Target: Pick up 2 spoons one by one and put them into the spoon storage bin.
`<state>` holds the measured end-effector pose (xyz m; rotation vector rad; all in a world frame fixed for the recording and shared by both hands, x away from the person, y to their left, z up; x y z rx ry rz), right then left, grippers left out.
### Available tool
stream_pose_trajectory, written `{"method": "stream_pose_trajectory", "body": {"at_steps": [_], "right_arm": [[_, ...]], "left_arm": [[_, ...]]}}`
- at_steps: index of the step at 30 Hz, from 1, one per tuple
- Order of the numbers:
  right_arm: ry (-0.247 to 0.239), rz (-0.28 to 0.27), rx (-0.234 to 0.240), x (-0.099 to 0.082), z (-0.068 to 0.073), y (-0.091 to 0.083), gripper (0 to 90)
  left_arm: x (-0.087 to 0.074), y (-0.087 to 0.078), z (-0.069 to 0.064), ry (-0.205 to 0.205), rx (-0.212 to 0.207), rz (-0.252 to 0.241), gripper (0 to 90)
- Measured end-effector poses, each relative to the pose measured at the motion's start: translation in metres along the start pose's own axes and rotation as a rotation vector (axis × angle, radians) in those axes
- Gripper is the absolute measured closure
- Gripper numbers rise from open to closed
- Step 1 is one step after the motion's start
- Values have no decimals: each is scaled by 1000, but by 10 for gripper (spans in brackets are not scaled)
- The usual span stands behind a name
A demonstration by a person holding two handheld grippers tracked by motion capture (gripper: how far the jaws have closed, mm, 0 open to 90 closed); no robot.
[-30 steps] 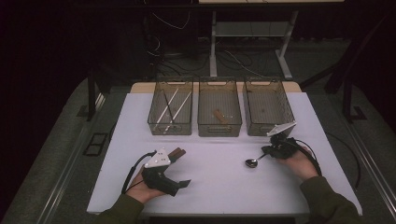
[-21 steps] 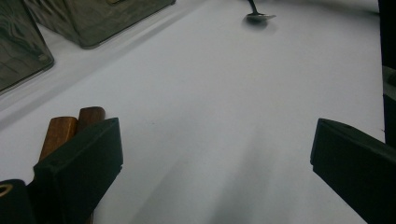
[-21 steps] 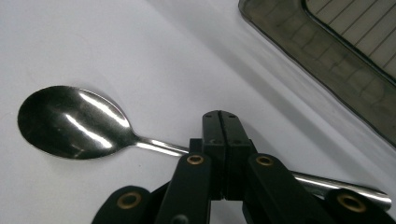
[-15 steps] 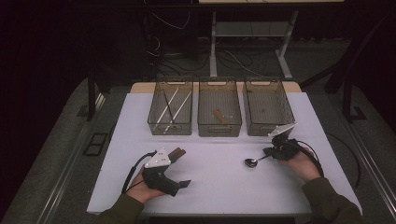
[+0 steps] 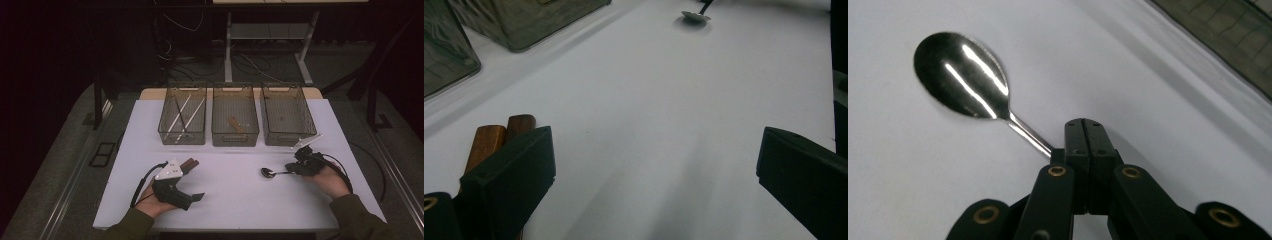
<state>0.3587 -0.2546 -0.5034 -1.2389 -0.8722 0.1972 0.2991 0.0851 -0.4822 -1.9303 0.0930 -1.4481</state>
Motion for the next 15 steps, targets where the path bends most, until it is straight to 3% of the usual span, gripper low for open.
{"method": "stream_pose_trajectory", "body": {"at_steps": [15], "right_arm": [[-9,23,46,-17,13,-9,900]], "left_arm": [[0,0,0,-1,-1,1,11]]}}
Point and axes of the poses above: each handheld gripper's, and its own axes: y roughly forward along the jaws, x roughly out of its top, z roughly to its left, the point moved 8 cm from there along y, roughly forward along the jaws, and after that the axes turned 2 degrees about z, right-handed, at the moved point
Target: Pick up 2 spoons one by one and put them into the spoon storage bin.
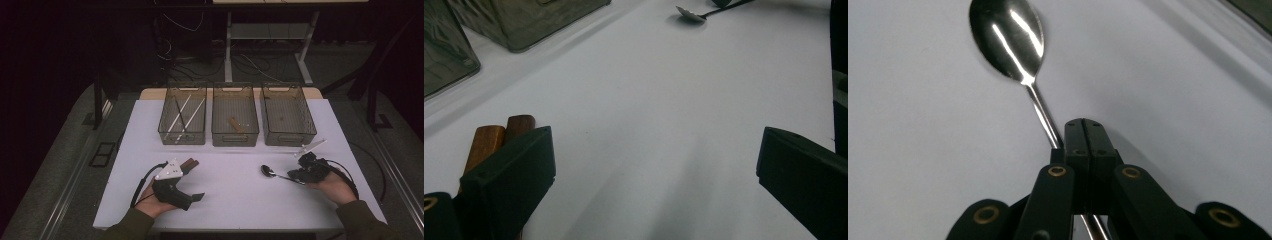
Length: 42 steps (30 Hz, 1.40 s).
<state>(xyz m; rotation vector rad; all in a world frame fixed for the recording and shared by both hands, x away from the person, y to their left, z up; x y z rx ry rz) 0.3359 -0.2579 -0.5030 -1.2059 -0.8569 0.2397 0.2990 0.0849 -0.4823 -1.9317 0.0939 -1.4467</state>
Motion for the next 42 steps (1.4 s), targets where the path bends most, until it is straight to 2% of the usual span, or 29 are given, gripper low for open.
{"method": "stream_pose_trajectory", "body": {"at_steps": [10,14,18,23,27,34,38,42], "right_arm": [[-23,5,30,-7,12,-2,900],[-21,3,31,-8,13,-3,900],[-7,-38,53,-5,12,-8,782],[63,-164,101,8,11,-18,626],[78,-200,125,15,14,-14,538],[74,-242,148,30,18,-6,507],[68,-243,143,37,16,1,481],[59,-226,130,42,16,10,494]], "left_arm": [[-1,0,1,7,-1,2,11],[-1,0,2,17,-1,1,16],[-2,1,2,26,3,7,19],[-2,1,2,24,1,7,19],[-2,1,1,14,3,5,19],[-3,1,1,12,1,8,19],[-2,1,1,13,1,7,19],[-2,1,0,12,-1,7,19]]}}
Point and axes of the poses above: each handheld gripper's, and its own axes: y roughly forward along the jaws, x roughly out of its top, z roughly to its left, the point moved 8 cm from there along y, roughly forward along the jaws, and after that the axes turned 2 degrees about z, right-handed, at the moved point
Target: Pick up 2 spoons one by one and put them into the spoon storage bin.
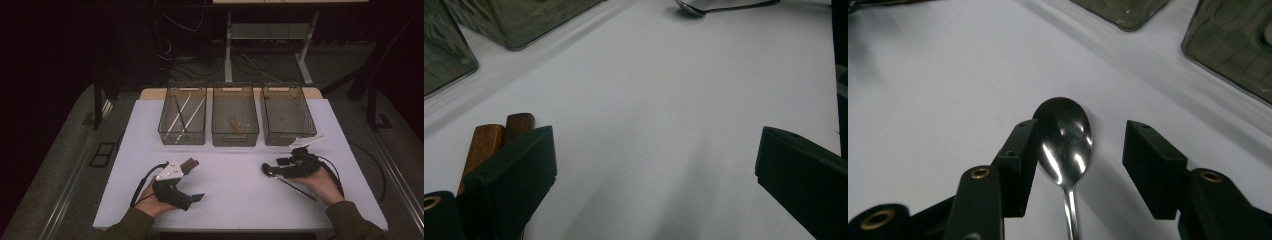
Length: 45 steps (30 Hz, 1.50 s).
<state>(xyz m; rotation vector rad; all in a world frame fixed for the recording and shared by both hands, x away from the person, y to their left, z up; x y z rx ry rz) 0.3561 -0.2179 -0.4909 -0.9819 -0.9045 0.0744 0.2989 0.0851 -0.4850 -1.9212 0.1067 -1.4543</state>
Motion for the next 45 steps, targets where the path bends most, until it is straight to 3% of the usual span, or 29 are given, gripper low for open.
{"method": "stream_pose_trajectory", "body": {"at_steps": [16,26,33,45], "right_arm": [[-41,56,-13,-5,4,16,573],[-156,75,-66,-8,9,17,588],[-213,86,-78,-10,13,17,622],[-257,94,-70,-12,18,14,722]], "left_arm": [[0,0,-1,6,-2,0,19],[1,0,-1,8,-2,-1,18],[1,0,-1,9,-2,-1,18],[1,-1,-1,9,-1,-3,18]]}}
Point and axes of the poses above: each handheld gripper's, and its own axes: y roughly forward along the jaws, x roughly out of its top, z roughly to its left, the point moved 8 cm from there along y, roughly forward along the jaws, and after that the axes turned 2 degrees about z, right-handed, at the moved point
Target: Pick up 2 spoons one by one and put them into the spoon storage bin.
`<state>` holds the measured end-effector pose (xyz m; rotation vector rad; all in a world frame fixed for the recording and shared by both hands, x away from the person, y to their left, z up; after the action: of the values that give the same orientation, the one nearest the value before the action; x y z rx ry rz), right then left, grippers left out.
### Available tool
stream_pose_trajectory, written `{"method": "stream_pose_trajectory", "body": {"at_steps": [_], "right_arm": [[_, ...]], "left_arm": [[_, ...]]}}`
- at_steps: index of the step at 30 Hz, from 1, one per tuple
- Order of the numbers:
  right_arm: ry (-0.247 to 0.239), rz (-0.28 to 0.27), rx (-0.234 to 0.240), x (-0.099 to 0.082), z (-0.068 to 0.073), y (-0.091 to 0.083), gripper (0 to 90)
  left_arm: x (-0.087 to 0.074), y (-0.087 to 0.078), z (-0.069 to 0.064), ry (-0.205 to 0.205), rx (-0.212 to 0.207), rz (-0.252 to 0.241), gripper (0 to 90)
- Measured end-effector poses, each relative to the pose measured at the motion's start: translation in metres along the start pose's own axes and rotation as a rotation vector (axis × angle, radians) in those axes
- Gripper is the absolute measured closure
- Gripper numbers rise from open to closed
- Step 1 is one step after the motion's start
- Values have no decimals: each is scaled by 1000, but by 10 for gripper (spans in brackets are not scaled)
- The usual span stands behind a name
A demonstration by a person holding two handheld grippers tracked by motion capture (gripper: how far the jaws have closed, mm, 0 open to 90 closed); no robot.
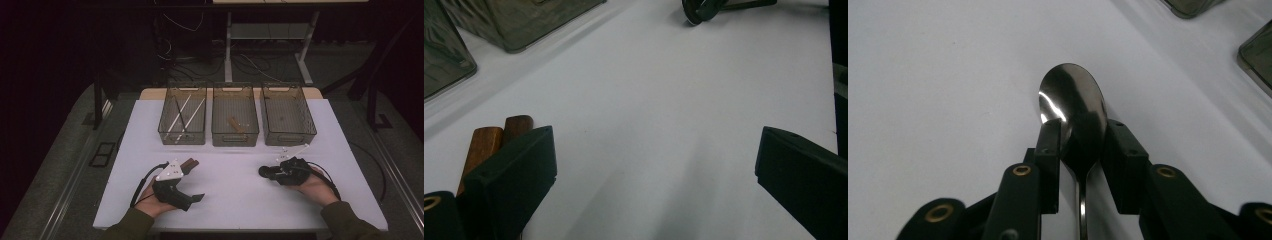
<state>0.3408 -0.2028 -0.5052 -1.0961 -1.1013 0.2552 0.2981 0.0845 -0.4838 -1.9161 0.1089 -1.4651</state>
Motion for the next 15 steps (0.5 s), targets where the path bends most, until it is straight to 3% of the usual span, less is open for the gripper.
{"method": "stream_pose_trajectory", "body": {"at_steps": [15], "right_arm": [[-16,20,72,-3,6,-2,874]], "left_arm": [[0,0,0,1,-1,1,19]]}}
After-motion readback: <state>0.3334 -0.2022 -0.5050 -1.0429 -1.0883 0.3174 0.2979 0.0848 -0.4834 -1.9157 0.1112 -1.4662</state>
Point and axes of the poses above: each handheld gripper's, and its own axes: y roughly forward along the jaws, x roughly out of its top, z roughly to its left, the point moved 8 cm from there along y, roughly forward along the jaws, and after that the axes turned 2 degrees about z, right-handed, at the moved point
